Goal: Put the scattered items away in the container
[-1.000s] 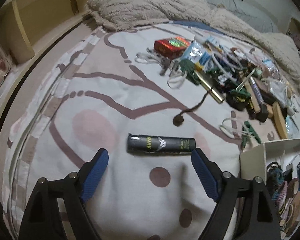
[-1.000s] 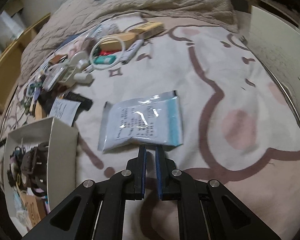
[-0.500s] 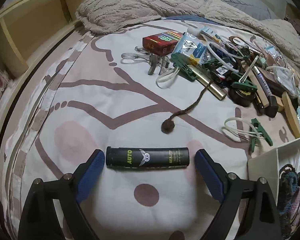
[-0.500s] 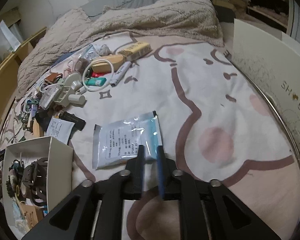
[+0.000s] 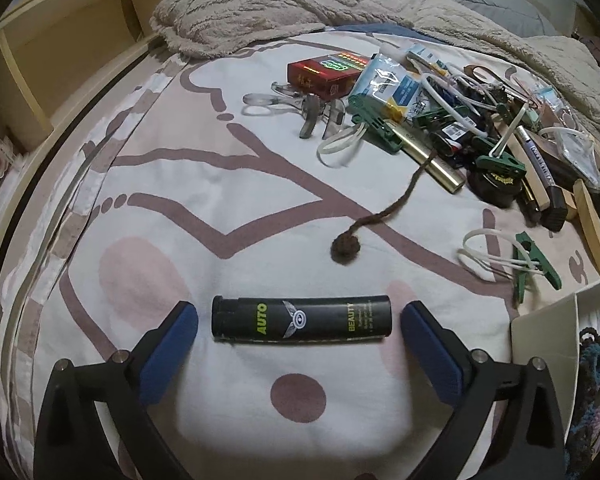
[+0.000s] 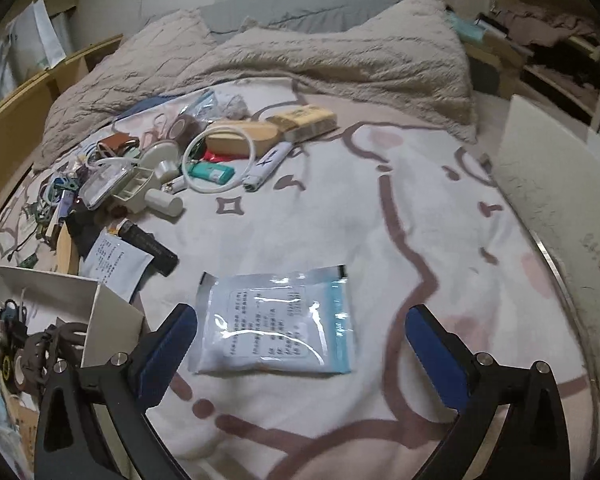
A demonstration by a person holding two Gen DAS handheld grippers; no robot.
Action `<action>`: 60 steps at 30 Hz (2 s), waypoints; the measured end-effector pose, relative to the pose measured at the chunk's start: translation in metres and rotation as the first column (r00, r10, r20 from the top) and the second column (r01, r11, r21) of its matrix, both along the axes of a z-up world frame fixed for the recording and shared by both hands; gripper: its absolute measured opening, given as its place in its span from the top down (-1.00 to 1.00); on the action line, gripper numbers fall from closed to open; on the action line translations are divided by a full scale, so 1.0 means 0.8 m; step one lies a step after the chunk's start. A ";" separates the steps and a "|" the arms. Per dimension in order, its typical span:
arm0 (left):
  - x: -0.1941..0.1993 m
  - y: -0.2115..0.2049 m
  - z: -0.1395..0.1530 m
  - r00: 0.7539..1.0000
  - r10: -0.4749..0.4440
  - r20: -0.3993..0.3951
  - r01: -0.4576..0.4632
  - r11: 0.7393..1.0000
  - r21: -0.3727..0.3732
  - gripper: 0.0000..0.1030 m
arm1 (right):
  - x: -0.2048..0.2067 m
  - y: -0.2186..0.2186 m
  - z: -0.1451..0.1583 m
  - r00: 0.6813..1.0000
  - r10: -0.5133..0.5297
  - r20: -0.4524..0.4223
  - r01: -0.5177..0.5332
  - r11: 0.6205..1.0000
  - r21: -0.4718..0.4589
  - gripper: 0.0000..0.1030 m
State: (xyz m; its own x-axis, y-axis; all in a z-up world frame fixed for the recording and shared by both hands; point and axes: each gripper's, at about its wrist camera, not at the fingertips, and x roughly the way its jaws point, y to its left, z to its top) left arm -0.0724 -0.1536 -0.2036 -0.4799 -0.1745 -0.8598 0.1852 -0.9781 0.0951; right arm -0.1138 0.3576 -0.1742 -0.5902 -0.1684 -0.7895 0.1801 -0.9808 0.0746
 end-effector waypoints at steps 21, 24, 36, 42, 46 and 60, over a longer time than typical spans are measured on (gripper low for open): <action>-0.003 -0.001 -0.004 1.000 0.011 0.010 -0.011 1.000 -0.003 -1.00 | -0.020 -0.029 -0.044 0.994 0.063 0.089 -0.070 0.995 0.074 -1.00; -0.003 -0.002 -0.004 1.000 0.012 -0.001 -0.012 1.000 0.001 -1.00 | -0.019 -0.029 -0.046 0.994 0.060 0.088 -0.067 0.994 0.081 -1.00; 0.000 0.001 -0.002 0.999 0.010 -0.032 -0.010 1.000 -0.005 -1.00 | -0.006 -0.037 -0.045 0.999 0.043 0.014 -0.044 0.993 0.112 -0.85; 0.003 0.002 0.000 0.999 0.008 -0.035 -0.009 1.000 -0.007 -0.85 | -0.003 -0.041 -0.041 0.999 0.047 -0.015 -0.045 0.992 0.118 -0.64; 0.010 0.005 0.005 0.999 0.003 -0.050 -0.004 1.000 -0.010 -0.57 | 0.000 -0.044 -0.039 0.999 0.044 -0.031 -0.040 0.991 0.129 -0.56; 0.021 0.002 0.018 0.995 0.037 -0.089 -0.036 0.999 0.023 -0.54 | 0.002 -0.025 -0.030 0.998 -0.030 -0.054 0.035 0.995 0.091 -0.51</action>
